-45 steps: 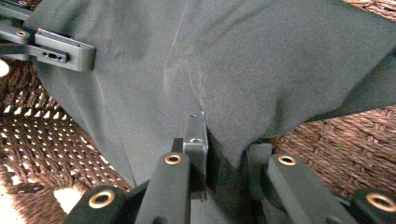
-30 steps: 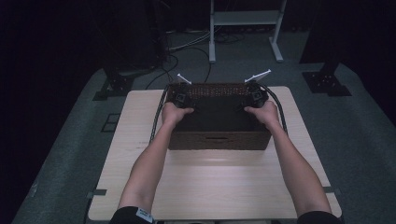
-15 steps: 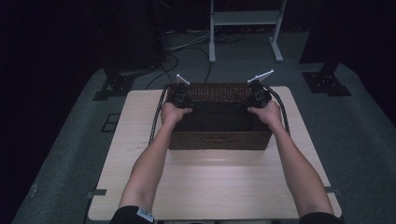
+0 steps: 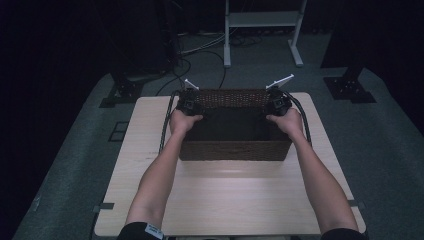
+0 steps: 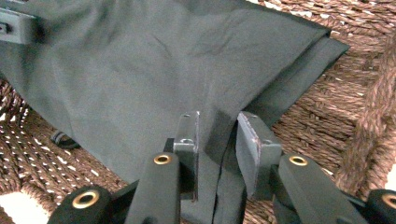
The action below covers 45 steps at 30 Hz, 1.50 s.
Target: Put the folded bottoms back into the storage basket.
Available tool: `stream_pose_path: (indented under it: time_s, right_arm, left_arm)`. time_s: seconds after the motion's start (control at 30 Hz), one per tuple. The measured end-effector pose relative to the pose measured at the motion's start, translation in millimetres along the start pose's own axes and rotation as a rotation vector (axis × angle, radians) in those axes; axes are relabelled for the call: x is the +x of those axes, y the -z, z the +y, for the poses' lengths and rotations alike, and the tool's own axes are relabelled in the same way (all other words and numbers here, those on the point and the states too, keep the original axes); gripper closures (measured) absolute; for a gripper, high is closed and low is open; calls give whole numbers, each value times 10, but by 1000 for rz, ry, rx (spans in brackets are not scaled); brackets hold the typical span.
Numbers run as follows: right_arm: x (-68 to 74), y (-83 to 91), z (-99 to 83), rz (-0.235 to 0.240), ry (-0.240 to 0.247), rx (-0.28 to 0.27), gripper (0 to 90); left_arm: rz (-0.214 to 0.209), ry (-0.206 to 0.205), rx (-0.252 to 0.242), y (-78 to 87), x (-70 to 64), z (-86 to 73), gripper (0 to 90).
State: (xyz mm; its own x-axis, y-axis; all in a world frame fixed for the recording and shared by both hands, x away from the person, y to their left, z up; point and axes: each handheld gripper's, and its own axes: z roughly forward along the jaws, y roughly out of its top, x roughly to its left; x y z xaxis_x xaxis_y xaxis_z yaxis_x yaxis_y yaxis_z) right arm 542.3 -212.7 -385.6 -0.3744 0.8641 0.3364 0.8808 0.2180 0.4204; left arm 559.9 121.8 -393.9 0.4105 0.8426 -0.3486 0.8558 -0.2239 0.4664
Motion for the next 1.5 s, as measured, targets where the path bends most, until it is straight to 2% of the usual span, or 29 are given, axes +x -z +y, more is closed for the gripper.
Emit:
stream_pose_path:
  time_s: [0.17,0.53,0.73,0.77,0.97,1.1,1.27,1.5]
  right_arm:
    - [-6,44,-5,-1,1,-13,692]
    - [0,140,-22,18,-6,-38,684]
    - [16,223,-81,38,-4,-62,664]
    - [22,237,-93,38,-2,-64,662]
    - [38,340,-146,41,10,-83,639]
    - [52,393,-182,33,20,-89,602]
    - [75,442,-221,30,31,-93,585]
    - [133,521,-277,26,47,-102,546]
  left_arm:
    - [-1,5,-29,65,14,5,600]
    - [-27,0,-33,88,-22,-1,585]
    - [-40,-15,-48,159,-80,-13,566]
    - [-43,-28,-43,197,-94,-21,561]
    - [-50,-37,-64,271,-147,-42,524]
    - [-59,-46,-61,307,-189,-57,518]
    - [-71,-63,-82,372,-252,-99,509]
    - [-84,-69,-106,447,-255,-172,481]
